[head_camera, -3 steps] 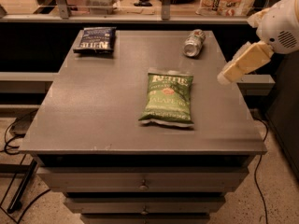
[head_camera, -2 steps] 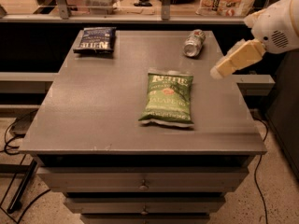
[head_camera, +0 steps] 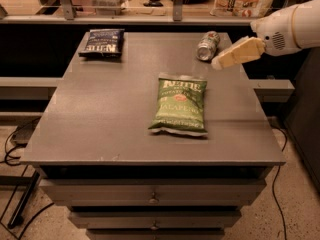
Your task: Move 7up can near blue chip bag
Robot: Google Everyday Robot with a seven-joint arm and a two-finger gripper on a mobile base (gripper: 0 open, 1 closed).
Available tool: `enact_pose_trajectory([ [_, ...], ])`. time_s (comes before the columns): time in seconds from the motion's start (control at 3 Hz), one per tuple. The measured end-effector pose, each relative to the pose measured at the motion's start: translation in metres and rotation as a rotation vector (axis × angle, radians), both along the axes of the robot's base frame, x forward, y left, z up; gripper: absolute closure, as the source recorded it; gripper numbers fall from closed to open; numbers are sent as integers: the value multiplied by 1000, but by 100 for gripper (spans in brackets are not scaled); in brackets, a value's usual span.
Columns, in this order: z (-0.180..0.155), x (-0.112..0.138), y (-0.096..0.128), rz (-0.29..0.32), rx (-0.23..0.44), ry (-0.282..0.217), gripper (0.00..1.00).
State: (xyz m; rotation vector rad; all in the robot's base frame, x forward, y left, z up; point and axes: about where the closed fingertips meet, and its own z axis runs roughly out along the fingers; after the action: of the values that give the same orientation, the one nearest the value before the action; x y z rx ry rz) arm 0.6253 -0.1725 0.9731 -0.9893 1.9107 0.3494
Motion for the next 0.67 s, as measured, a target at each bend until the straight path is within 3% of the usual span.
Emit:
enact_pose_trajectory([
  [0.33, -14, 27, 0, -32, 37, 13, 0],
  [0.67, -28, 55, 2, -56, 28, 16, 0],
])
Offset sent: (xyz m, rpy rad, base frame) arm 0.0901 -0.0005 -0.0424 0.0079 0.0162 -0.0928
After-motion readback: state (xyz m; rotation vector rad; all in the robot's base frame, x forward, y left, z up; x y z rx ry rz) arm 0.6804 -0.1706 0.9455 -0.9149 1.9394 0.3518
